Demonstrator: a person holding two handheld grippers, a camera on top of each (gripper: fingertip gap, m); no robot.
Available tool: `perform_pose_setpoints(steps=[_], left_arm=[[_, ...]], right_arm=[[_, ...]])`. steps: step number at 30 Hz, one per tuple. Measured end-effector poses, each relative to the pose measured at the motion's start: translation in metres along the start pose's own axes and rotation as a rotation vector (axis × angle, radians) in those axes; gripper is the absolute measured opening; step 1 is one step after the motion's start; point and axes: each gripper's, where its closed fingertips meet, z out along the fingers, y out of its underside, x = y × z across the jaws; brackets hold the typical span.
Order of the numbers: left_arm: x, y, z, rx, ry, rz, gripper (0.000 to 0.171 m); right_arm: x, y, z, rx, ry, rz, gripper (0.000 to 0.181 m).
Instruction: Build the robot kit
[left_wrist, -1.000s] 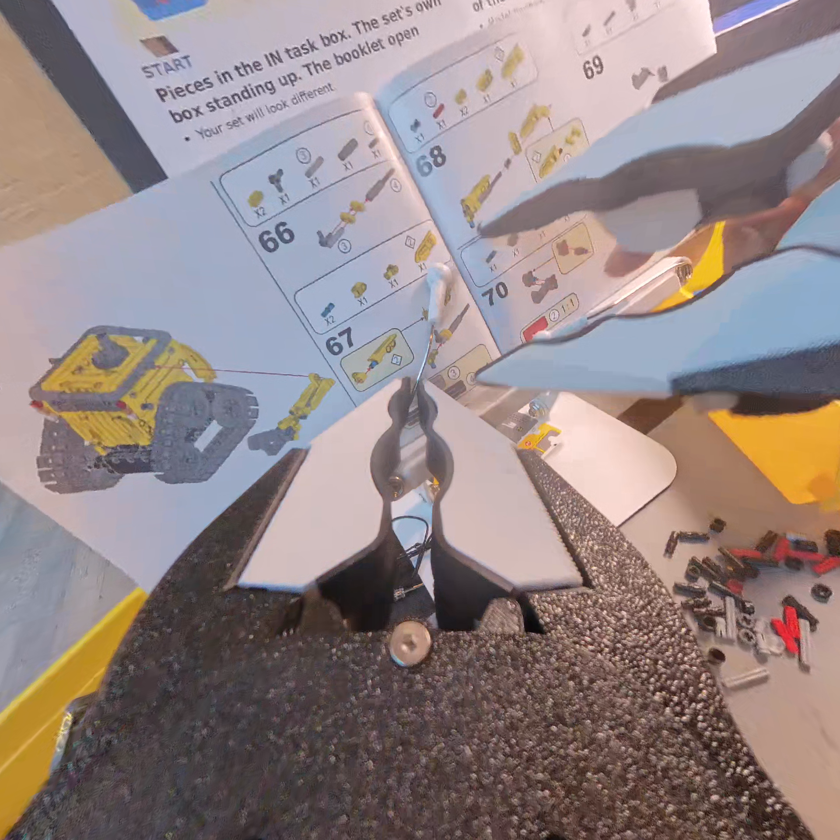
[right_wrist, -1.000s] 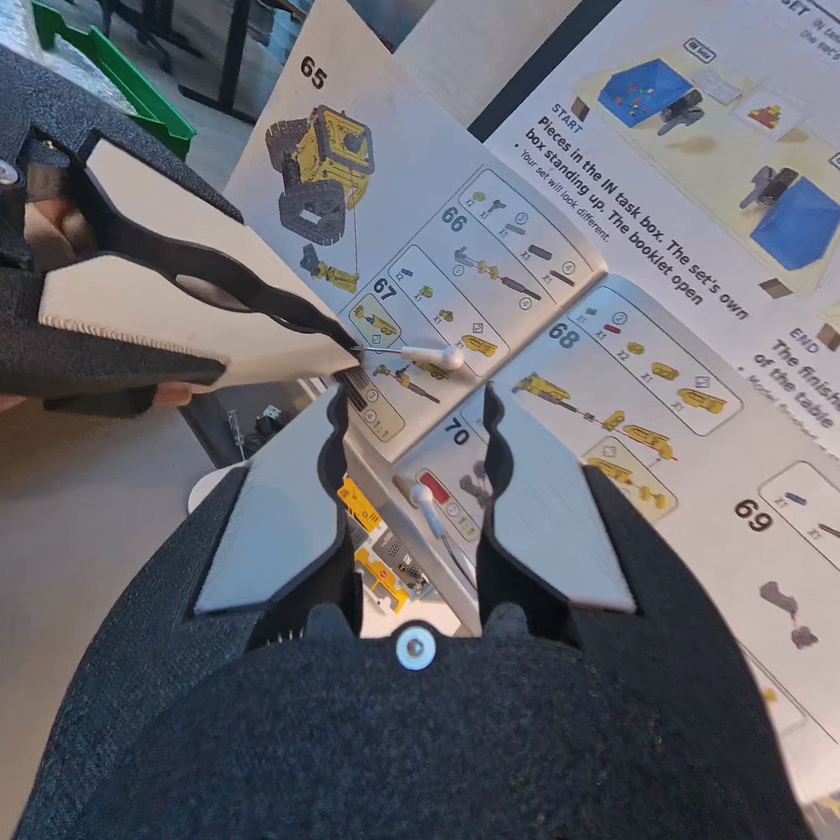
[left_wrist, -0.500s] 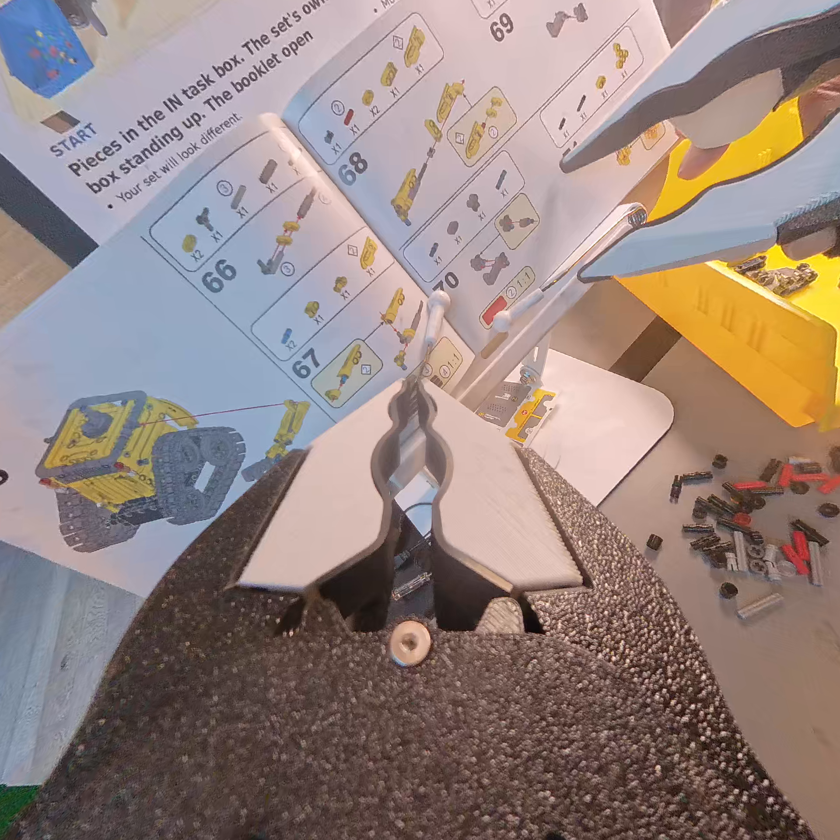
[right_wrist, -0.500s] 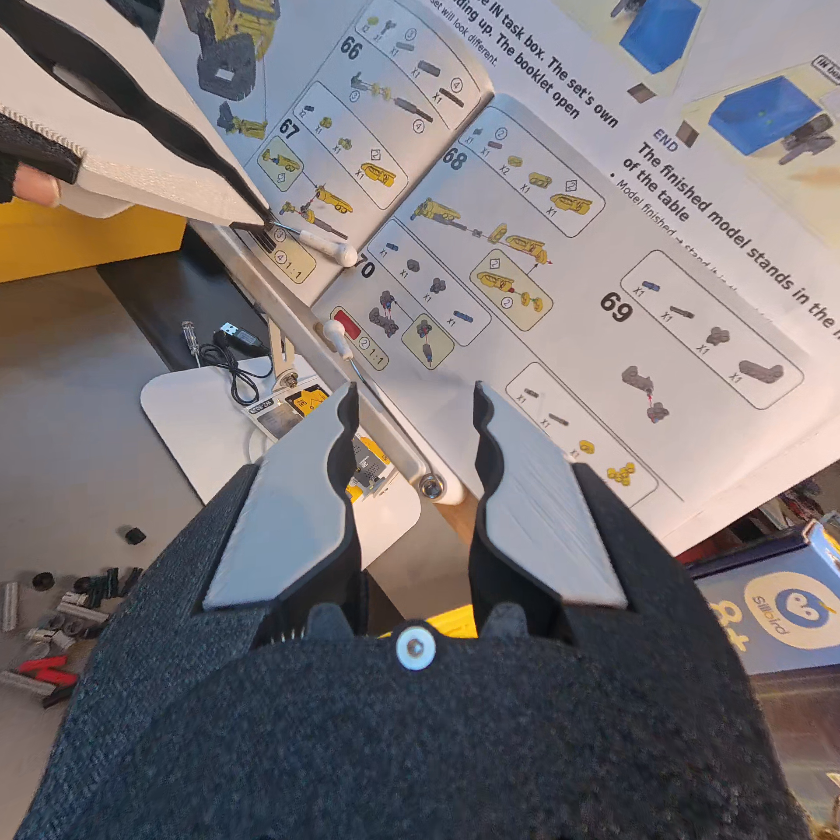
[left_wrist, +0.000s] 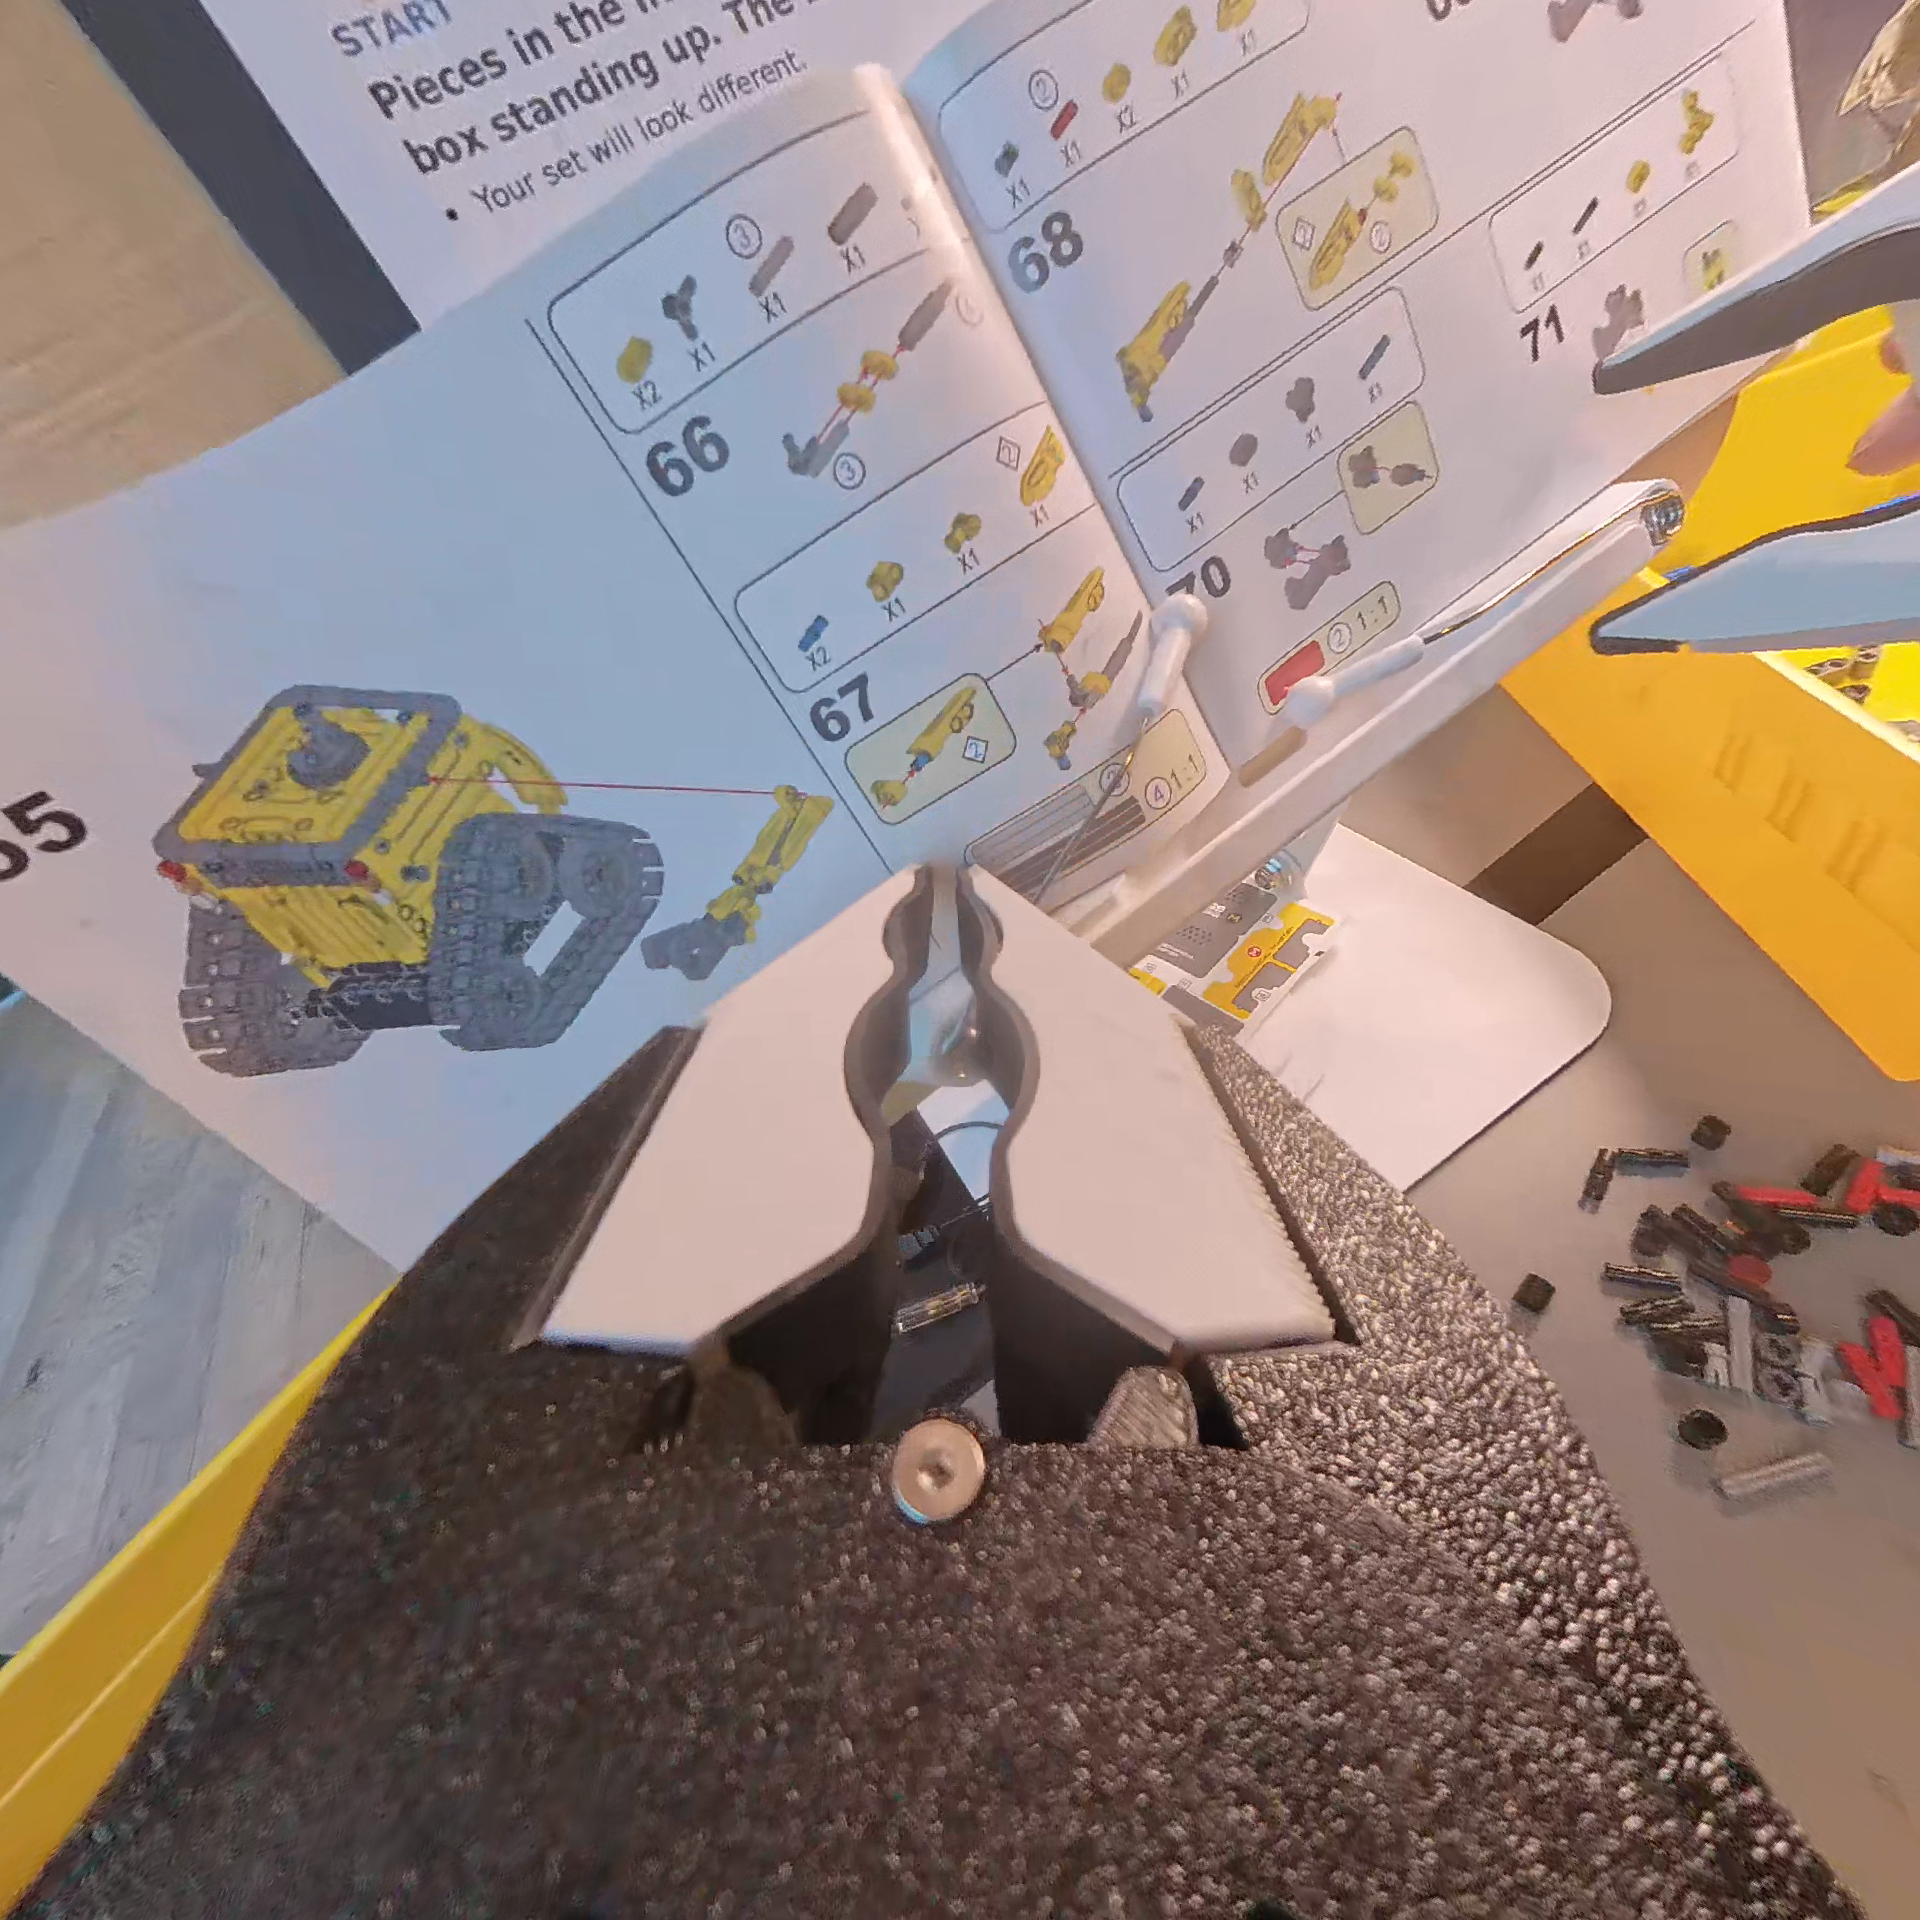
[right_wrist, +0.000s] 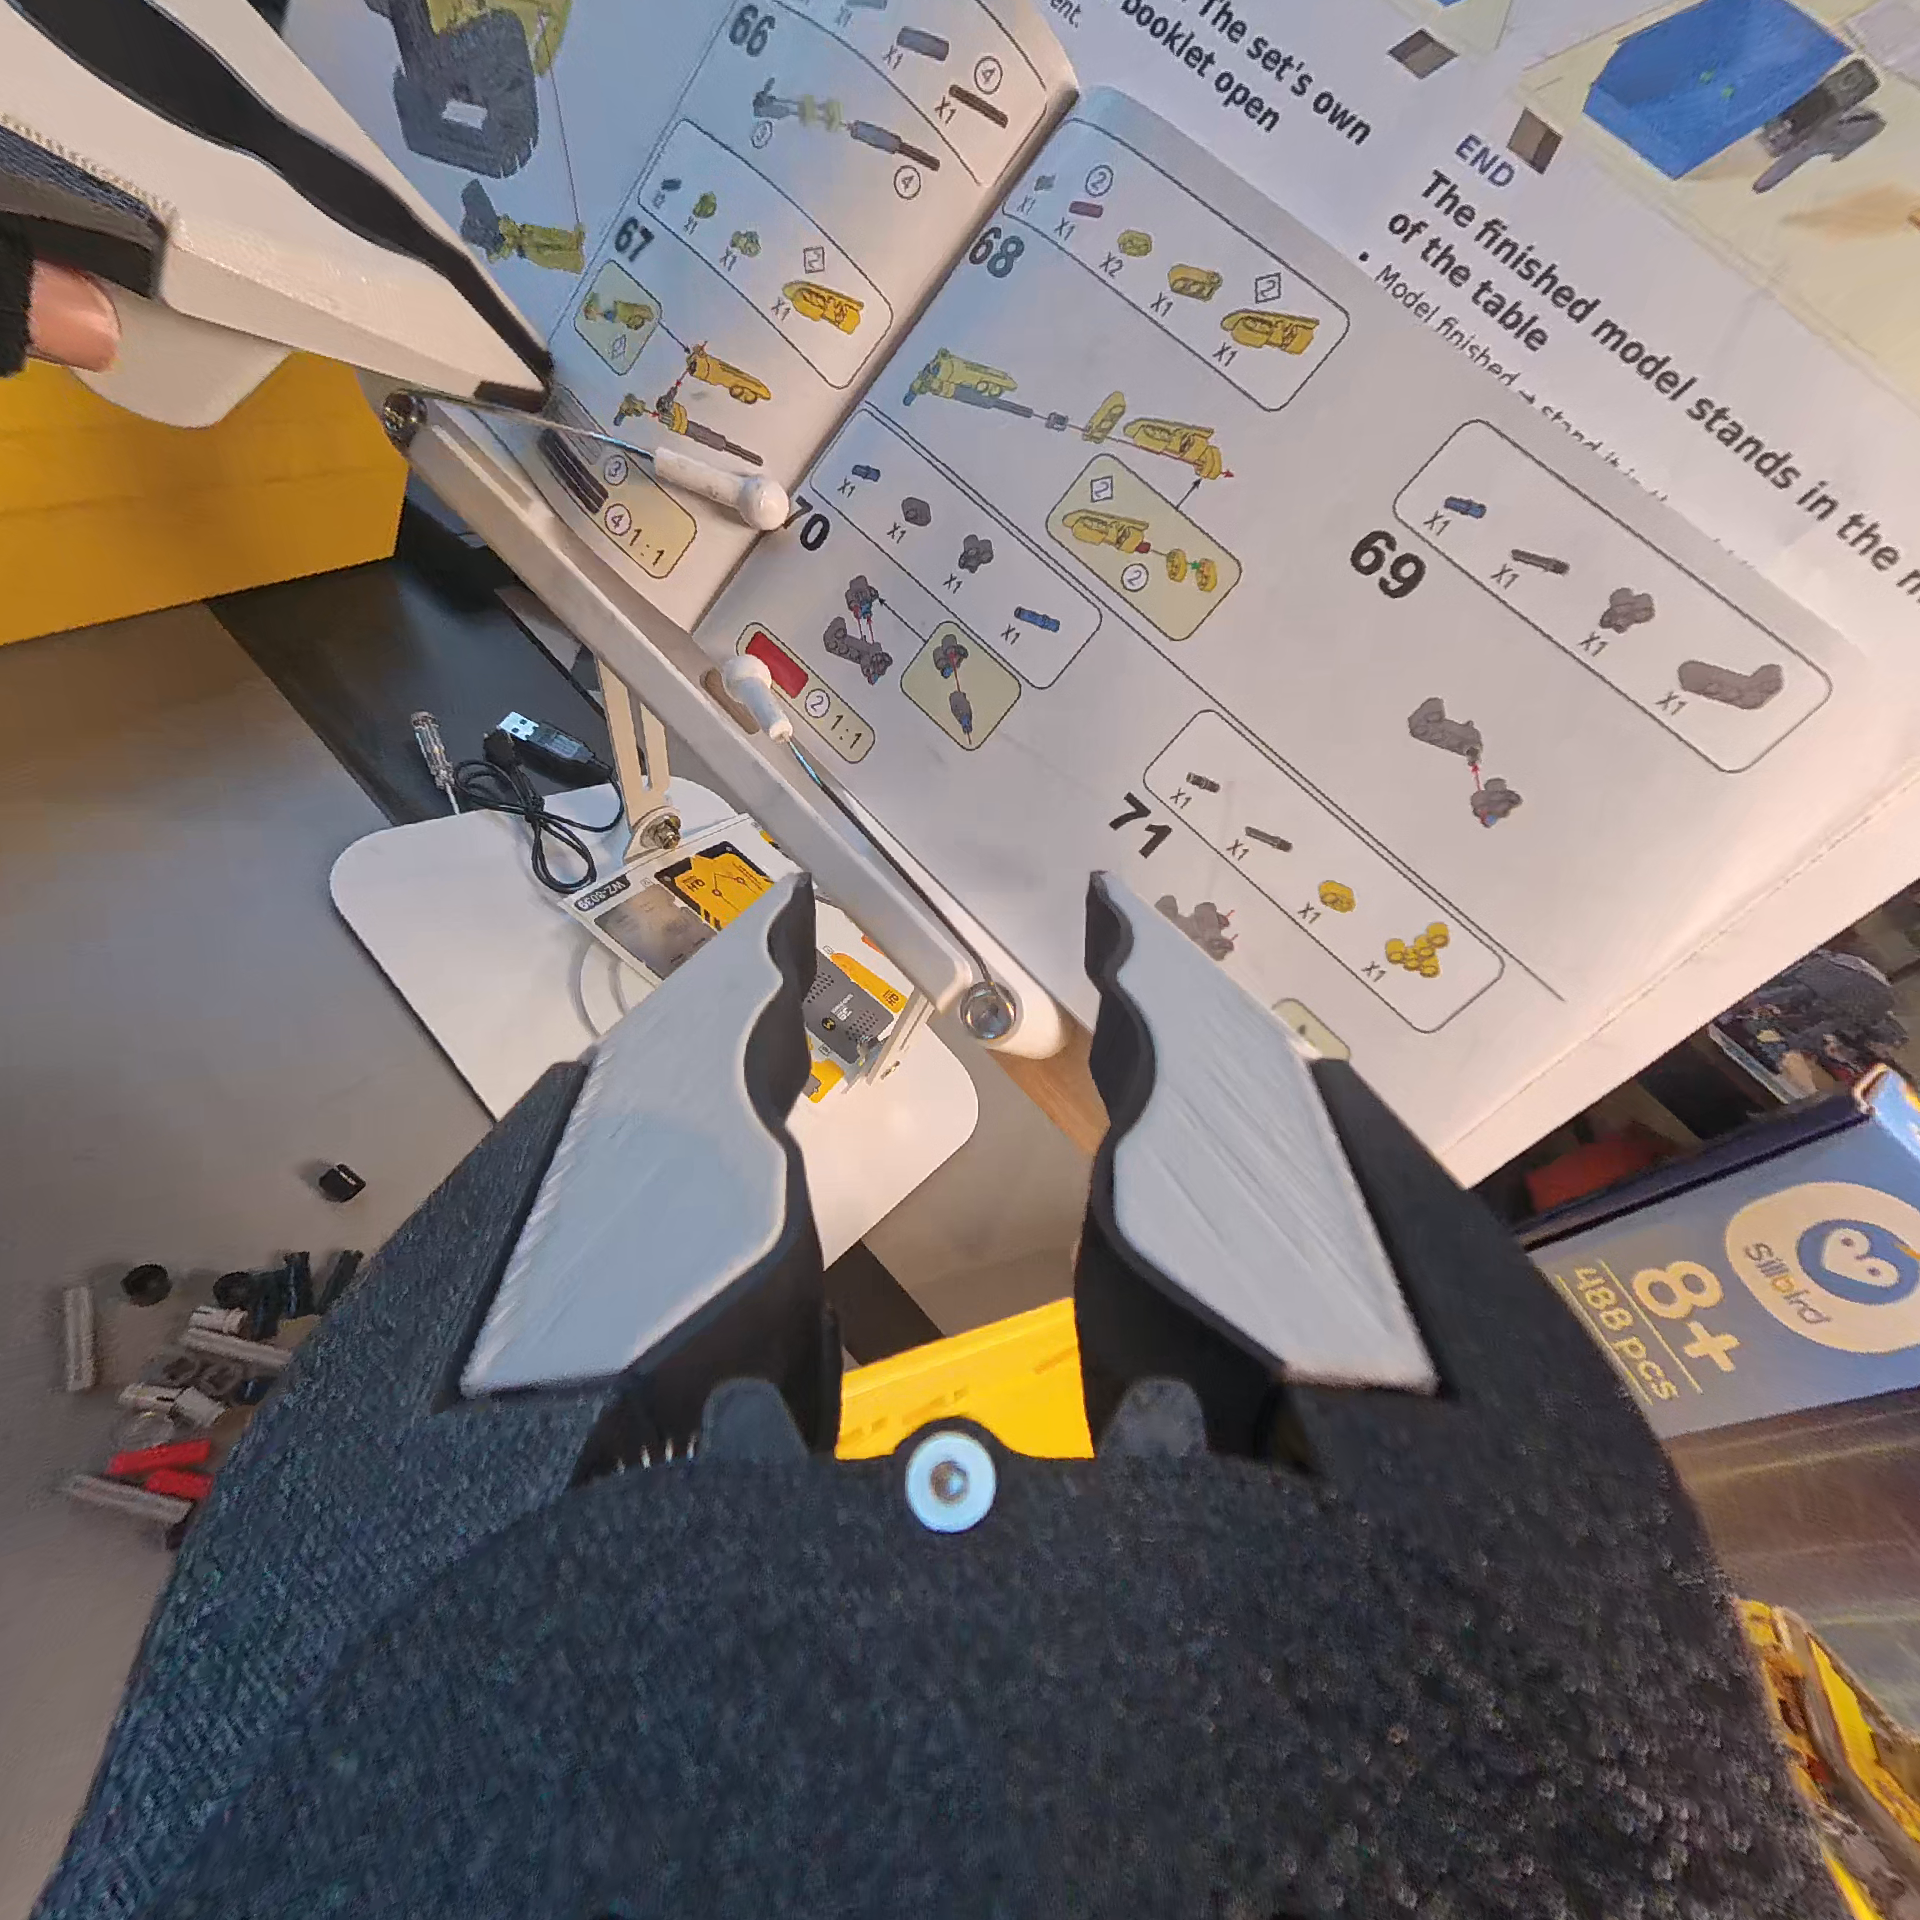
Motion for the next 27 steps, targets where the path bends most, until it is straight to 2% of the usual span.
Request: perform_pose_setpoints(steps=[9,14,17,21,25,27], left_arm=[[-0.004,0.0,0.004,0.026,-0.027,0.001,0.0],[-0.004,0.001,0.004,0.024,-0.018,0.006,0.0],[-0.007,0.001,0.006,0.015,-0.02,-0.003,0.0],[-0.007,0.0,0.003,-0.005,-0.015,-0.048,0.0],[0.001,-0.006,-0.017,0.035,-0.016,-0.096,0.015],[0.011,-0.011,-0.036,0.083,0.013,-0.129,0.022]], right_arm=[[-0.008,0.011,0.001,-0.024,-0.009,0.003,0.05],[-0.01,0.014,0.004,-0.033,0.014,-0.017,0.041],[-0.007,0.012,0.002,-0.026,0.024,0.006,0.027],[-0.008,0.012,0.001,-0.029,0.02,0.002,0.026],[-0.008,0.013,0.0,-0.039,0.019,0.021,0.028],[-0.009,0.01,-0.004,-0.029,0.017,0.034,0.034]])
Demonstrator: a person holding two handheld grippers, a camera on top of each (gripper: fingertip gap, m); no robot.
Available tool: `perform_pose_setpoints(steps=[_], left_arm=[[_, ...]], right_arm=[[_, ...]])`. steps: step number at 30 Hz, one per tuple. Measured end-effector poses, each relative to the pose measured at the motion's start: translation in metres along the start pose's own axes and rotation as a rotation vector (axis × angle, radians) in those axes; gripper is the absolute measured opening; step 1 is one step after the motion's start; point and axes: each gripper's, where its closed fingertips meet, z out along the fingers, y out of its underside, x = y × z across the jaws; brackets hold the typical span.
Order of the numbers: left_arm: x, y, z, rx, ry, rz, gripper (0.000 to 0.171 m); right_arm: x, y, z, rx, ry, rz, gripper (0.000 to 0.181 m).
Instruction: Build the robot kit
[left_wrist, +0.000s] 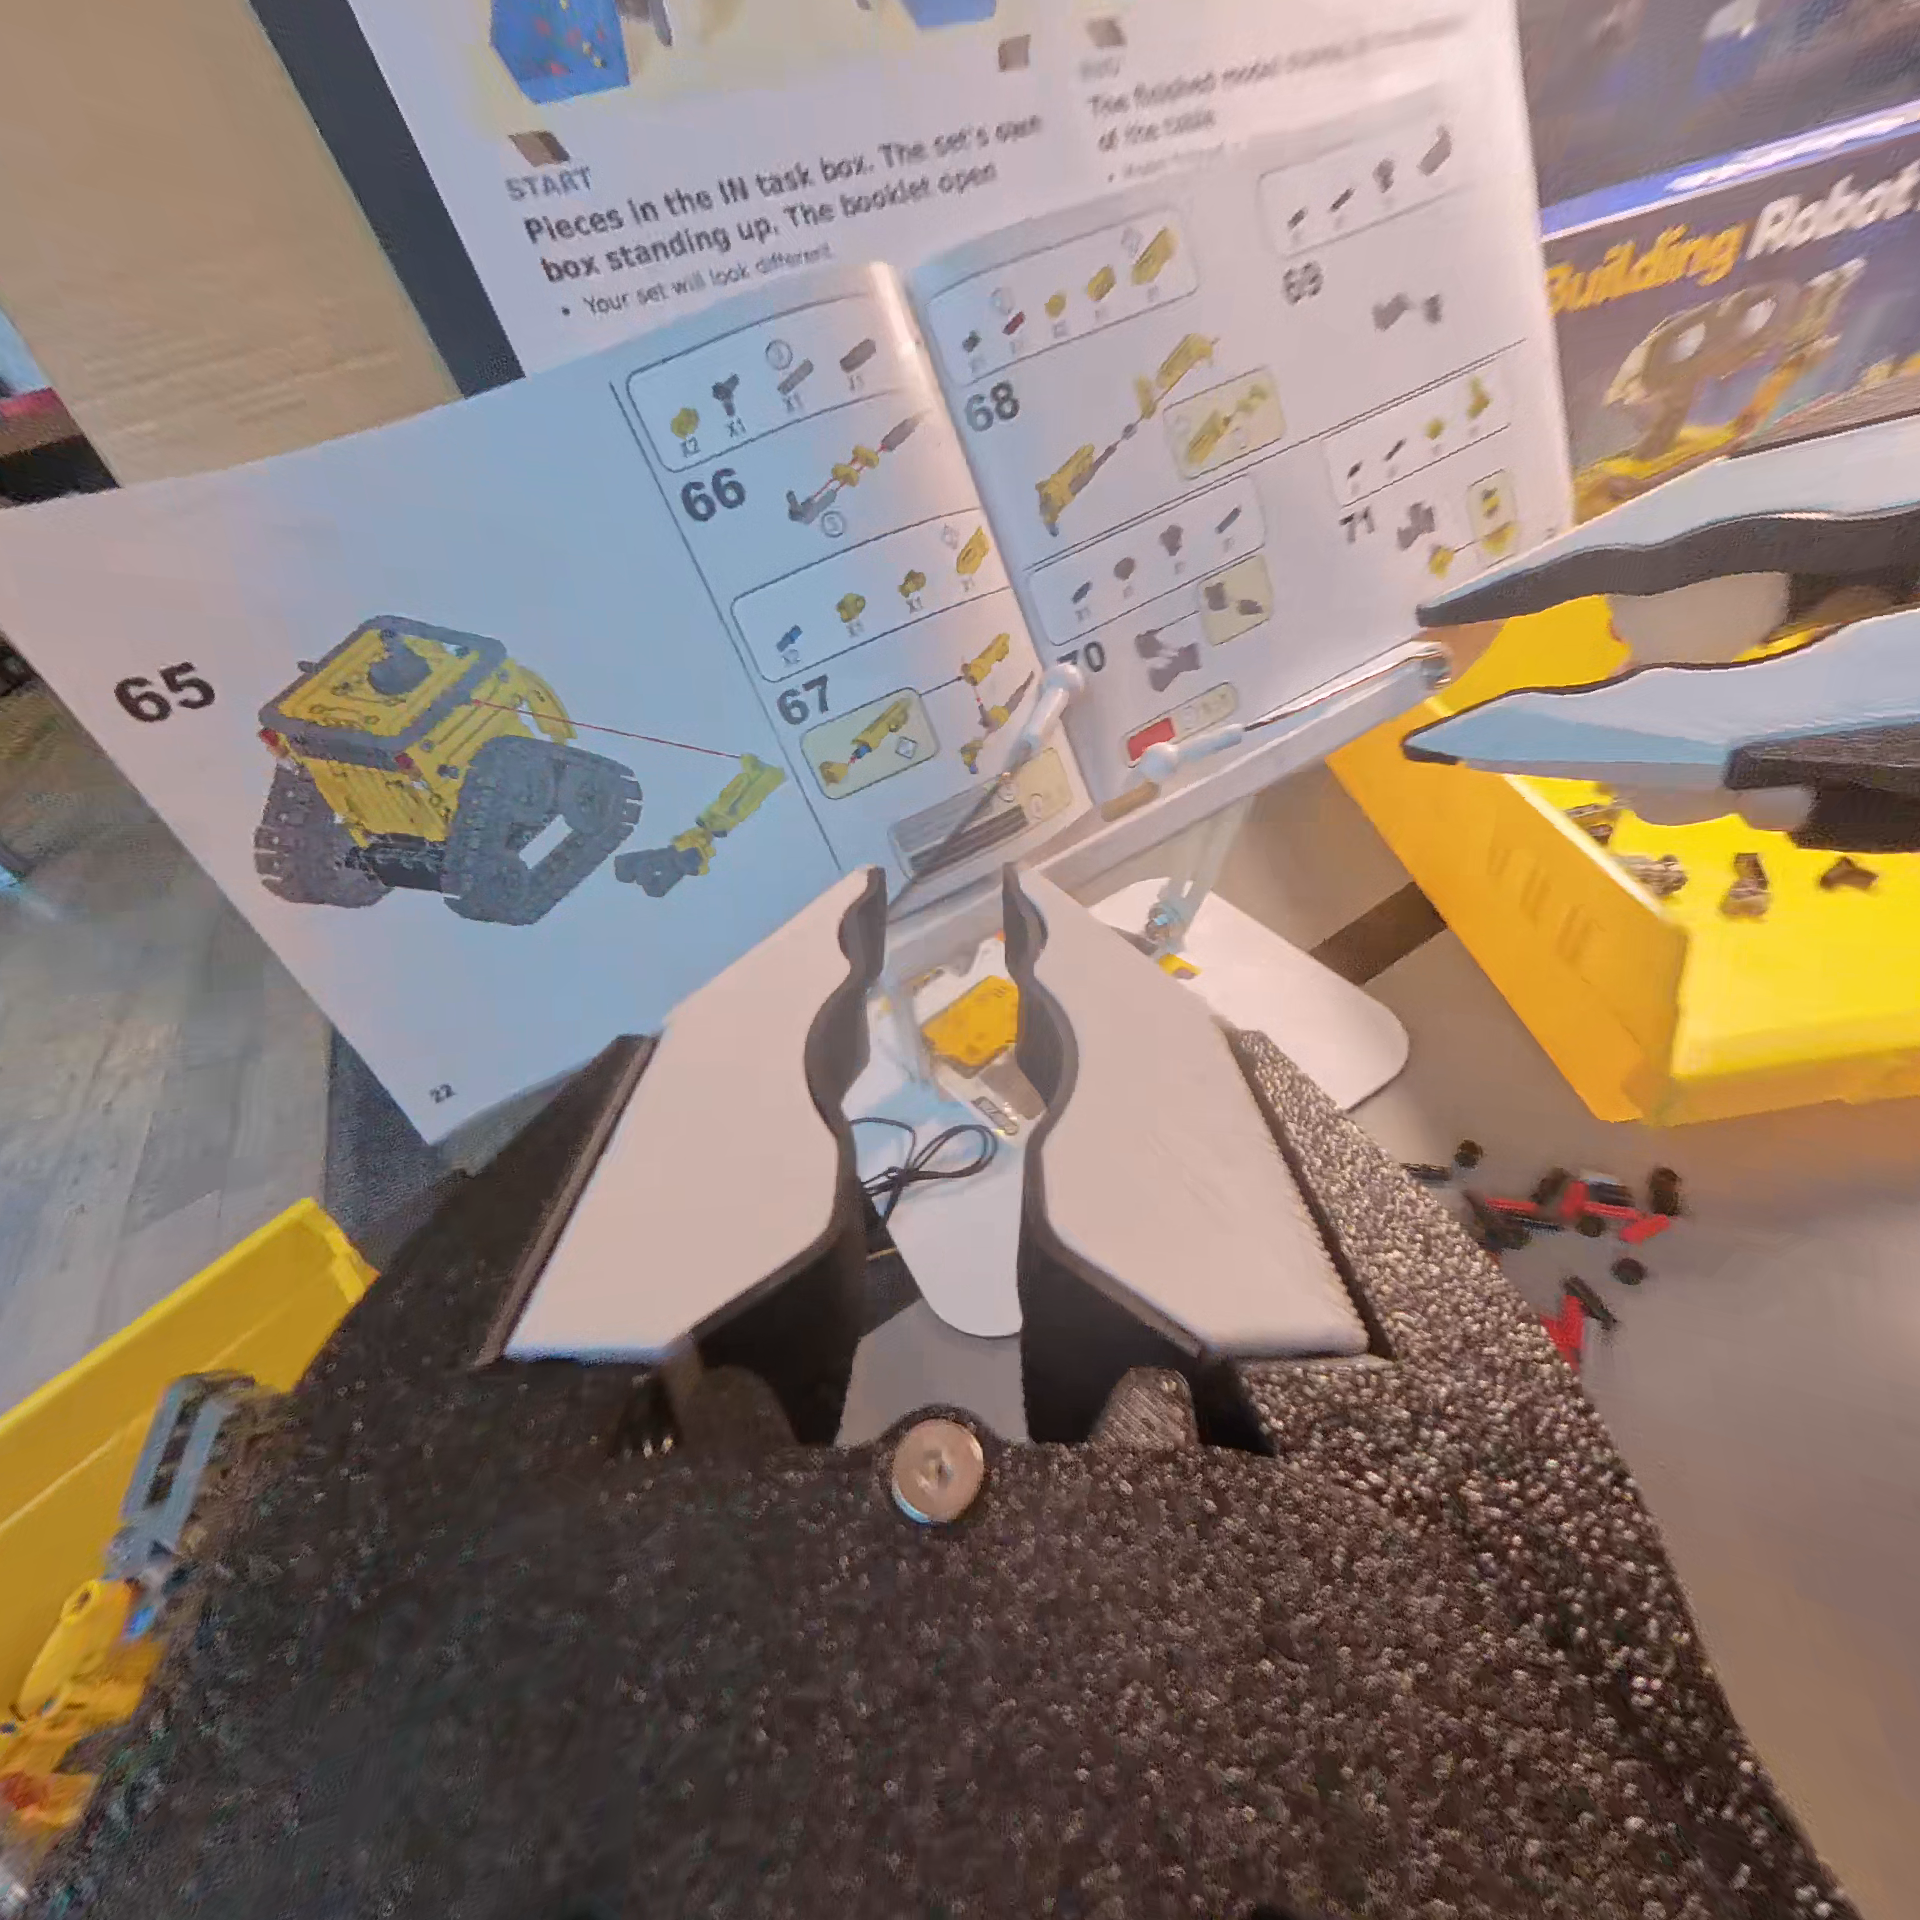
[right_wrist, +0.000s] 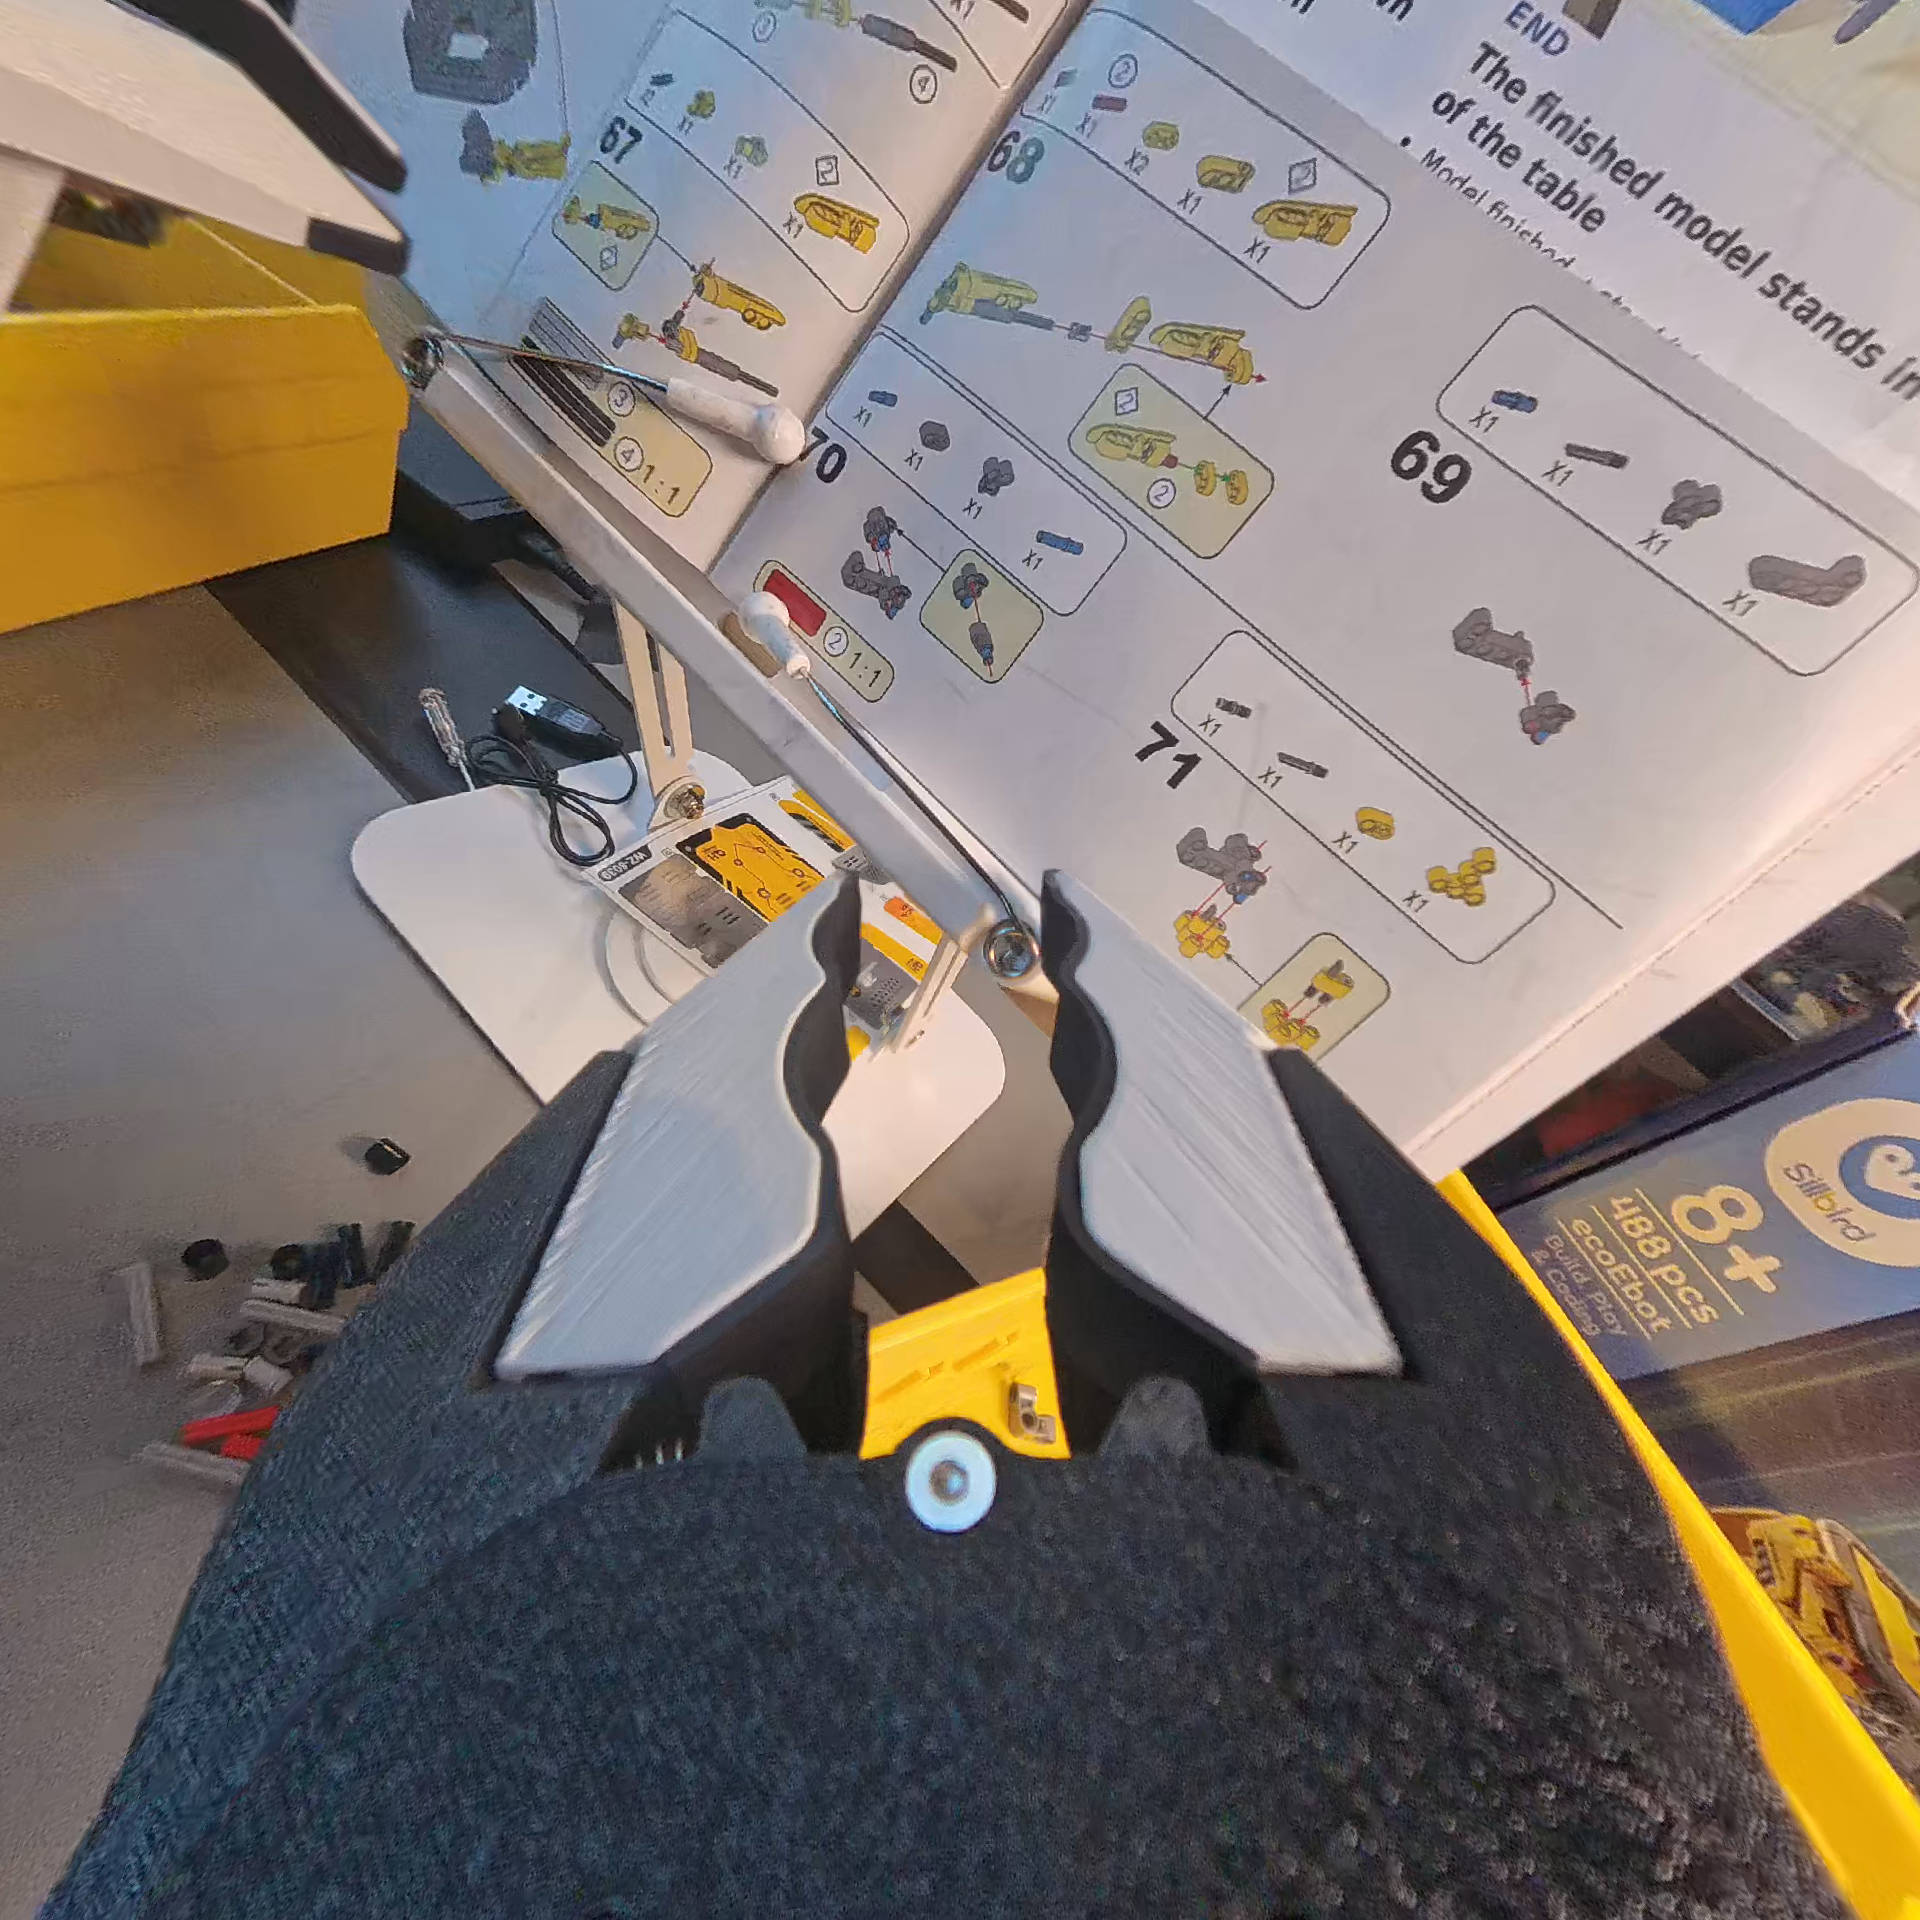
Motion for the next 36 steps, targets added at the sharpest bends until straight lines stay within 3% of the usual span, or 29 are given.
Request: perform_pose_setpoints(steps=[5,10,18,24,29,36], left_arm=[[0.037,0.0,-0.059,0.107,0.108,-0.062,0.039],[0.068,0.022,-0.121,0.125,0.186,-0.099,0.048],[0.096,0.06,-0.199,0.099,0.212,-0.195,0.035],[0.102,0.098,-0.203,0.066,0.149,-0.134,0.037],[0.105,0.114,-0.191,0.047,0.171,-0.095,0.042],[0.096,0.123,-0.182,0.024,0.157,-0.169,0.047]], right_arm=[[-0.013,-0.021,-0.037,0.088,-0.048,0.093,0.049],[-0.05,-0.03,-0.099,0.144,-0.176,0.243,0.061],[-0.134,0.008,-0.192,0.112,-0.288,0.392,0.056],[-0.152,0.046,-0.199,0.165,-0.162,0.394,0.057],[-0.145,0.04,-0.204,0.234,-0.133,0.296,0.056],[-0.145,0.05,-0.202,0.23,-0.159,0.36,0.059]])
